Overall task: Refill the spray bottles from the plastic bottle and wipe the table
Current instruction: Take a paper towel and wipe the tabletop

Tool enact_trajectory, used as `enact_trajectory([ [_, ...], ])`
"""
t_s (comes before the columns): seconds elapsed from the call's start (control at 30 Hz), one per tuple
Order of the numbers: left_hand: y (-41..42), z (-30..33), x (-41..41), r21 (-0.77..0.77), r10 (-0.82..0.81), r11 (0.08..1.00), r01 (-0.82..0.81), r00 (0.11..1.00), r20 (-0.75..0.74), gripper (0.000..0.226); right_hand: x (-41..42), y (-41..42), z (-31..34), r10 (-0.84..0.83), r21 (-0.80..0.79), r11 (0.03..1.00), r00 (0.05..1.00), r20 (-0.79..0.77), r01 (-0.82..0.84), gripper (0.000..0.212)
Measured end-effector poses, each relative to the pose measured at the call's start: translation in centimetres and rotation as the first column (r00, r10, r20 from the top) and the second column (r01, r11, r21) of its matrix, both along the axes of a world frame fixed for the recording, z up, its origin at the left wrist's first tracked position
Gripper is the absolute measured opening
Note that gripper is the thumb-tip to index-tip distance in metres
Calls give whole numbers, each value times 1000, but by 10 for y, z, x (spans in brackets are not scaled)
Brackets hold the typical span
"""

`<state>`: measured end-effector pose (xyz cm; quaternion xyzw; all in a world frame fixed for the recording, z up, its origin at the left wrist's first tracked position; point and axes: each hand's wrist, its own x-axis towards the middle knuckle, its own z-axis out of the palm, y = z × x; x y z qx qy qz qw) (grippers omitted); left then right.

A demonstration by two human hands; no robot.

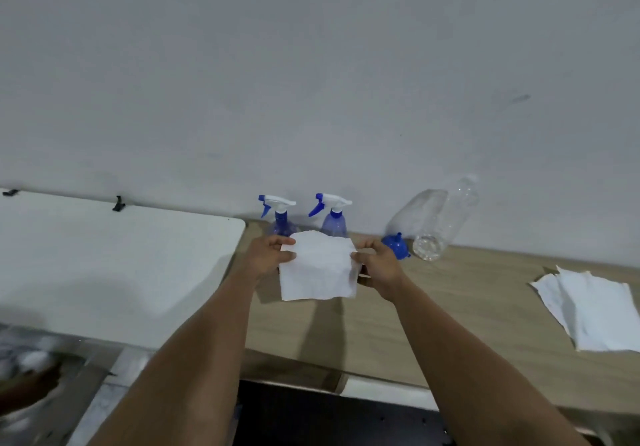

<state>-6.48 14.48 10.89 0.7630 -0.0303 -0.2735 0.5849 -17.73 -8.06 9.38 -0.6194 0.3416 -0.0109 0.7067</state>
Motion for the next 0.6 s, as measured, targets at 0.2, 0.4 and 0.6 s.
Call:
enact_trajectory([
  [0.2,16,-1,11,195,-147,974,115,976,160,32,2,11,2,96,-45,994,995,-8,-97,21],
  [0.4,22,6,16,315,-288,925,213,933,216,38,4,8,11,161,-240,954,983,-92,-179,12],
  [0.6,22,10,11,338,-274,929,152,896,349,13,-7,5,25,210,-361,902,971,-117,-238,9],
])
